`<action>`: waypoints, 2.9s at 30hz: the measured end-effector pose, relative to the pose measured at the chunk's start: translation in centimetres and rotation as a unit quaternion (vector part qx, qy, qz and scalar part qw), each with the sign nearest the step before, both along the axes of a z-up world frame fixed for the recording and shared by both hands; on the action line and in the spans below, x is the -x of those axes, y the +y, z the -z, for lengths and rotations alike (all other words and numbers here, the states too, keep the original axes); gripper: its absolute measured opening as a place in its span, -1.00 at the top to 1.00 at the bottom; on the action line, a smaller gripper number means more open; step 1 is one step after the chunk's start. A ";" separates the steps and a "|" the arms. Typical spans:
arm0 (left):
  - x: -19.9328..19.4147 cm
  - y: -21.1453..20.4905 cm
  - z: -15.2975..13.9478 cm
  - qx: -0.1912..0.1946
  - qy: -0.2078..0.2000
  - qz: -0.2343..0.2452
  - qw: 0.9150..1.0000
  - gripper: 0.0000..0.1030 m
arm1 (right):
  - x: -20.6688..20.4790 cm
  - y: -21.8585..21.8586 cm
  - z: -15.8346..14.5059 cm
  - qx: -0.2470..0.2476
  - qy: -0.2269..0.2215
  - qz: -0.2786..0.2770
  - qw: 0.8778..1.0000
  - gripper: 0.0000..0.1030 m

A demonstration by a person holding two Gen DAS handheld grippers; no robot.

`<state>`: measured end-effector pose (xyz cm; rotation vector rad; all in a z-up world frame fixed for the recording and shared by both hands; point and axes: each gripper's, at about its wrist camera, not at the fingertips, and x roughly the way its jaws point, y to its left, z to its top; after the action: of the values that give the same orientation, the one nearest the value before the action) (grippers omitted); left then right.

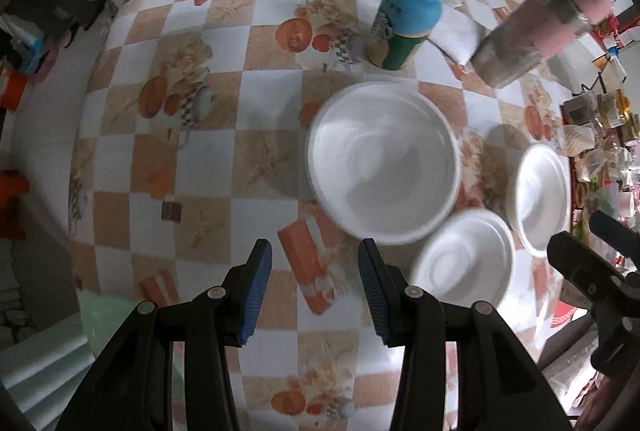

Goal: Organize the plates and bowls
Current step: 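Move the open left tool to the rim of the large white plate, then close the left tool on the white plate's rim, then lift the white plate with the left tool and carry it toward the green plate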

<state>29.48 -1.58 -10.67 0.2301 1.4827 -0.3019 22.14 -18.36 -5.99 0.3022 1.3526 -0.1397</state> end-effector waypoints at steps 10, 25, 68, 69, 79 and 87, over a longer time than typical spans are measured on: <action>-3.8 0.3 5.5 -0.021 0.038 -0.009 0.999 0.31 | -4.9 0.2 6.2 -0.037 0.056 -0.018 0.998 -0.36; -4.0 0.9 5.0 0.034 0.038 -0.019 0.999 0.35 | -7.5 0.7 8.0 -0.053 0.063 -0.011 0.997 -0.36; 12.0 -4.3 -6.1 0.020 0.003 0.133 0.991 0.67 | 10.8 0.7 -0.1 -0.063 0.035 0.057 0.996 0.68; 12.2 -4.4 -6.2 0.018 0.001 0.135 0.991 0.67 | 11.5 0.7 -0.4 -0.062 0.032 0.058 0.996 0.68; 13.5 -5.1 -8.2 0.018 -0.022 0.143 0.989 0.67 | 13.3 0.3 -2.3 -0.054 0.007 0.056 0.997 0.68; 14.2 -5.5 -9.0 0.016 -0.031 0.144 0.989 0.66 | 14.3 0.2 -3.5 -0.048 -0.005 0.055 0.997 0.67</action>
<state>15.33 -7.09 -1.66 0.4268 1.3807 -0.5462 7.89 -18.11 -2.52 0.4580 1.3364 -0.1644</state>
